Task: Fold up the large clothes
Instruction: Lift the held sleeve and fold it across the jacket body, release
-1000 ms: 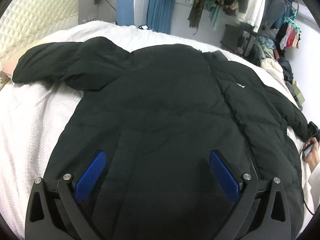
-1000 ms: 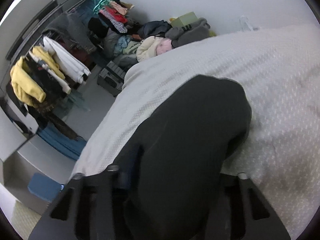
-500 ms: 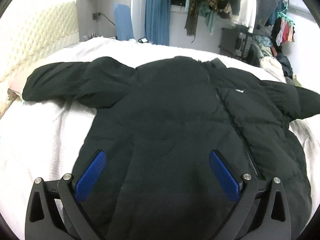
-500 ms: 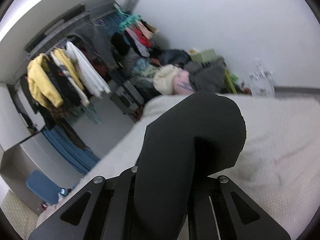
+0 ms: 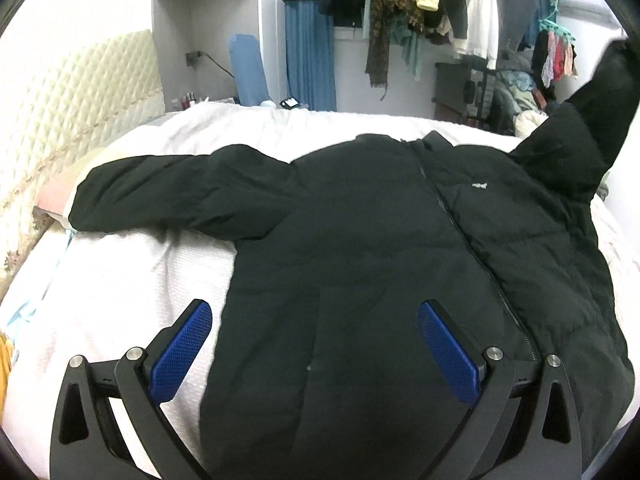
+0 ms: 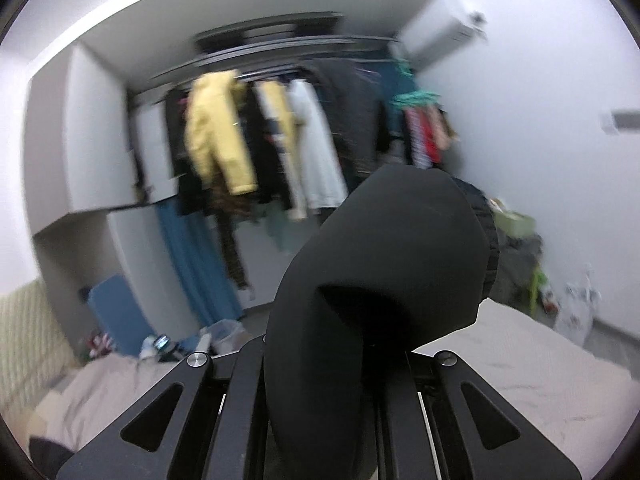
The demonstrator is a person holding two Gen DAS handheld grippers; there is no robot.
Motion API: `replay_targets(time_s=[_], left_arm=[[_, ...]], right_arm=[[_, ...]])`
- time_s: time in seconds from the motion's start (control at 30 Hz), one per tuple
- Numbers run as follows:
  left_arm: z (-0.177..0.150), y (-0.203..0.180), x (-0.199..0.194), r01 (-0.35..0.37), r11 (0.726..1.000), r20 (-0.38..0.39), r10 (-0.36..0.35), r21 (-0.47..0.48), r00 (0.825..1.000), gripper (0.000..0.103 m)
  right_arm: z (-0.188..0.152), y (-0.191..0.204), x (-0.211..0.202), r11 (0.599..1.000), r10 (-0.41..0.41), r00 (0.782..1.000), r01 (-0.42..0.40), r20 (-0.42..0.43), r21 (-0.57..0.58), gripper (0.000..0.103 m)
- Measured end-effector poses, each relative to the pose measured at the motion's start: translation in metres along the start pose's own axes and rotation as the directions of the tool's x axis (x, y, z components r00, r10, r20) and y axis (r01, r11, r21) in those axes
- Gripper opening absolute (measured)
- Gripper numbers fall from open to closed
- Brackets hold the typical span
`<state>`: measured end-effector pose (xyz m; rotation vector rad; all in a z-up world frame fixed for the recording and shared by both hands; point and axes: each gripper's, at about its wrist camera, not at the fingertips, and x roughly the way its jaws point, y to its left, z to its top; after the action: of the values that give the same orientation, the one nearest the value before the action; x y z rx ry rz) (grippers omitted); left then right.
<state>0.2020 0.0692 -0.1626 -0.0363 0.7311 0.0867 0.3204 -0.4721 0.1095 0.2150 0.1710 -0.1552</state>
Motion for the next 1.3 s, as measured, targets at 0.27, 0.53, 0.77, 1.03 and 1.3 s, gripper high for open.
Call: replay_targets(time_s=[0.27, 0.53, 0.77, 1.03, 1.3], left_arm=[[0.002, 0.032, -0.006, 0.002, 1.0, 0.018, -0.002, -0.01, 1.0, 0.103], [0.005, 0.068, -0.008, -0.005, 1.0, 0.055, 0.006, -0.009, 0.998, 0.103], [0.006, 0.091, 0.001, 0.017, 0.998, 0.051, -0.015, -0.055, 0.999, 0.103], [0.004, 0.102, 0.015, 0.034, 0.995, 0.029, -0.031, -0.095, 0.999, 0.103], [0.005, 0.108, 0.025, 0.059, 0.99, 0.012, -0.058, -0.126, 0.998, 0.103]], right_arm=[[-0.025, 0.156, -0.002, 0.975, 0.139, 0.989, -0.145, -0.044, -0.17, 0.008], [-0.101, 0.281, 0.008, 0.933, 0.268, 0.953, -0.293, -0.143, -0.21, 0.011], [-0.205, 0.35, 0.038, 0.895, 0.332, 0.895, -0.399, -0.298, -0.201, 0.011], [-0.342, 0.384, 0.05, 0.842, 0.361, 0.797, -0.502, -0.485, -0.199, 0.012], [-0.435, 0.386, 0.058, 0.807, 0.307, 0.702, -0.55, -0.643, -0.214, 0.015]])
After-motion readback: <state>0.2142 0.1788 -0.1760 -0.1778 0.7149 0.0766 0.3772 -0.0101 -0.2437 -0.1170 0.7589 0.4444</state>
